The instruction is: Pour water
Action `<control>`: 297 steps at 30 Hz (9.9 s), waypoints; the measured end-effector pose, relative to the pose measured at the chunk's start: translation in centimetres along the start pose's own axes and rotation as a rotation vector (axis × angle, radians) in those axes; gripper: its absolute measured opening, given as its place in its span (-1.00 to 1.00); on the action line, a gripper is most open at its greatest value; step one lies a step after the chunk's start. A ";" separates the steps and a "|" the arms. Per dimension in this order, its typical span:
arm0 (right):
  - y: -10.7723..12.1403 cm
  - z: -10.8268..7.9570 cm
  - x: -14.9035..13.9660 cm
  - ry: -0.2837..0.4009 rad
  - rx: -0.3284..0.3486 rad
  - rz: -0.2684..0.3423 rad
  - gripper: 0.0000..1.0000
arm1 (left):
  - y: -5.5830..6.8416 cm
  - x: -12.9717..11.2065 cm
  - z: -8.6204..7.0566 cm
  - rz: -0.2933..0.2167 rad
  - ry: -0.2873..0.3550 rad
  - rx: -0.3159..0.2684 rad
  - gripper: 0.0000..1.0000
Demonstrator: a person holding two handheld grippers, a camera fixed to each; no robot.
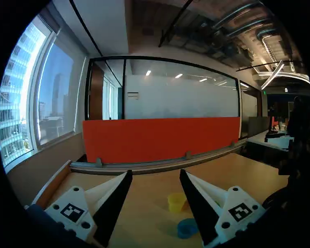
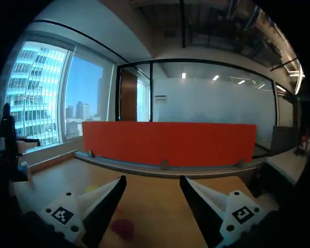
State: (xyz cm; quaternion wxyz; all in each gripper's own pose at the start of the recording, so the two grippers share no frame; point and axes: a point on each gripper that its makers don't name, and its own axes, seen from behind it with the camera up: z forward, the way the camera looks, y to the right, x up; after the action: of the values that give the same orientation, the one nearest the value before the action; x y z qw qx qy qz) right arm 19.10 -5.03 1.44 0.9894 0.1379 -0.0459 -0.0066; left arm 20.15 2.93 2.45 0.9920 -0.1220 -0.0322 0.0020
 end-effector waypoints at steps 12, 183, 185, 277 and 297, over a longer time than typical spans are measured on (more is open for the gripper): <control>-4.8 -0.9 0.7 0.000 0.225 -0.005 1.00 | 4.1 1.1 -0.4 -0.022 0.003 -0.173 0.69; -9.8 3.9 -9.7 -0.288 0.467 -0.169 1.00 | 11.3 -28.8 6.4 0.215 -0.632 -0.498 0.69; -9.8 3.9 -9.7 -0.290 0.467 -0.169 1.00 | 11.3 -28.8 6.5 0.215 -0.633 -0.498 0.69; -13.9 6.6 -14.6 -0.414 0.538 -0.215 1.00 | 10.3 -4.2 4.4 0.090 -0.006 -0.433 0.66; -16.3 8.6 -19.5 -0.526 0.569 -0.222 1.00 | 10.3 -3.6 3.9 0.098 0.009 -0.437 0.66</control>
State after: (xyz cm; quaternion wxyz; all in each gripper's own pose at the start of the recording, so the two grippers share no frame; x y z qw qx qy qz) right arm -1.09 -22.56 3.44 0.8595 0.4040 -0.2822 -0.1357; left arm 16.34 13.83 3.52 0.9409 -0.3353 -0.0215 0.0425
